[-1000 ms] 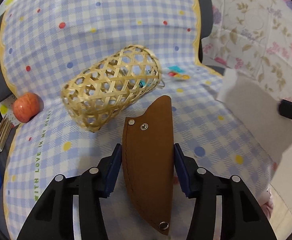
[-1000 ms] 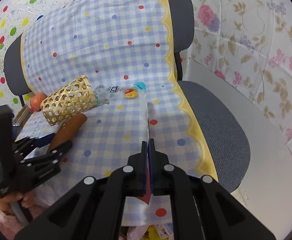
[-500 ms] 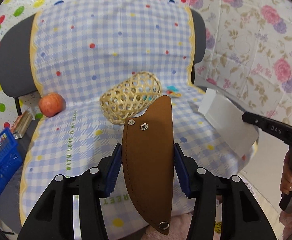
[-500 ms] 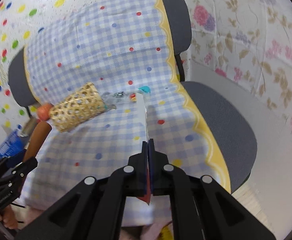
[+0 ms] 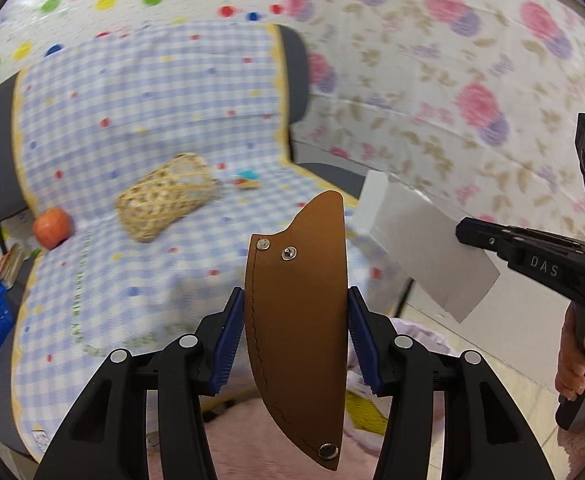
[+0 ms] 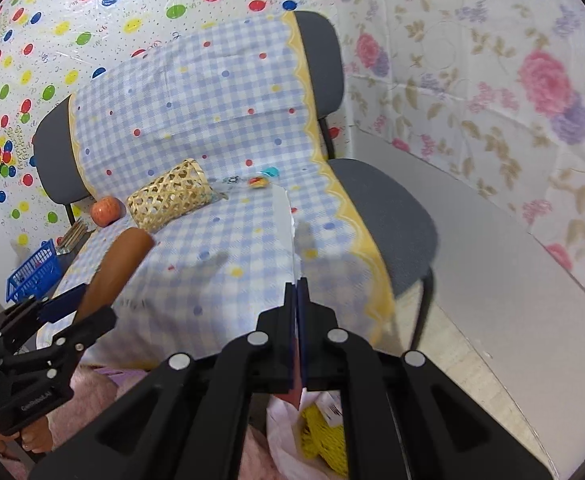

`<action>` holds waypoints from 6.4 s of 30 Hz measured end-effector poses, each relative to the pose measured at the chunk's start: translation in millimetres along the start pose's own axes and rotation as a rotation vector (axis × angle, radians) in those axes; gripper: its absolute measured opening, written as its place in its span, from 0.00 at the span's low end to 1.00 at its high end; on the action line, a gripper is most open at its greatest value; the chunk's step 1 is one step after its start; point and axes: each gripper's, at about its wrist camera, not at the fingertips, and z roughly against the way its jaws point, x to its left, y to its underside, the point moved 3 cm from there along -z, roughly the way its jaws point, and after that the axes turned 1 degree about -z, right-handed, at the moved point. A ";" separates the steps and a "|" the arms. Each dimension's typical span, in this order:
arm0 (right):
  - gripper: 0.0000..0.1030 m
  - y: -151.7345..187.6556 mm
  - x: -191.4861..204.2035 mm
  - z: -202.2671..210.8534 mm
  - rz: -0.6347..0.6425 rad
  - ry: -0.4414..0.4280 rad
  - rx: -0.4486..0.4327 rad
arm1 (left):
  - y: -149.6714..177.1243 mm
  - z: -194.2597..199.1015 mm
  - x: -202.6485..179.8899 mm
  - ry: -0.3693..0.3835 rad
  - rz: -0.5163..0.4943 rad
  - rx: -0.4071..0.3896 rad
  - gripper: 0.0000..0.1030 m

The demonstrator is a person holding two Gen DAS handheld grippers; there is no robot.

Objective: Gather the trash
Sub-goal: 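Carry the leather sheath and white paper strip toward the pink bin, then open both tools over the bin to drop the sheath and paper, then return both open tools to the chair toward the bamboo cylinder, then grasp the bamboo cylinder with the left tool while the right tool grasps the juice carton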

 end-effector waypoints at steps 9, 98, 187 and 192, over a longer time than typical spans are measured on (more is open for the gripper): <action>0.02 41.5 -36.1 39.3 -0.041 0.072 -0.006 | 16.8 -4.0 -65.2 0.103 -0.072 0.004 0.50; 0.82 -81.2 53.3 -105.9 0.075 -0.119 0.021 | -82.7 -49.8 172.8 -0.352 0.041 0.051 0.90; 0.01 -151.4 76.4 -156.5 0.078 -0.133 -0.126 | -54.1 -138.7 220.3 -0.283 0.173 0.135 0.72; 0.01 -140.4 79.7 -137.5 0.080 -0.153 -0.124 | -55.4 -105.6 204.8 -0.267 0.183 0.061 0.69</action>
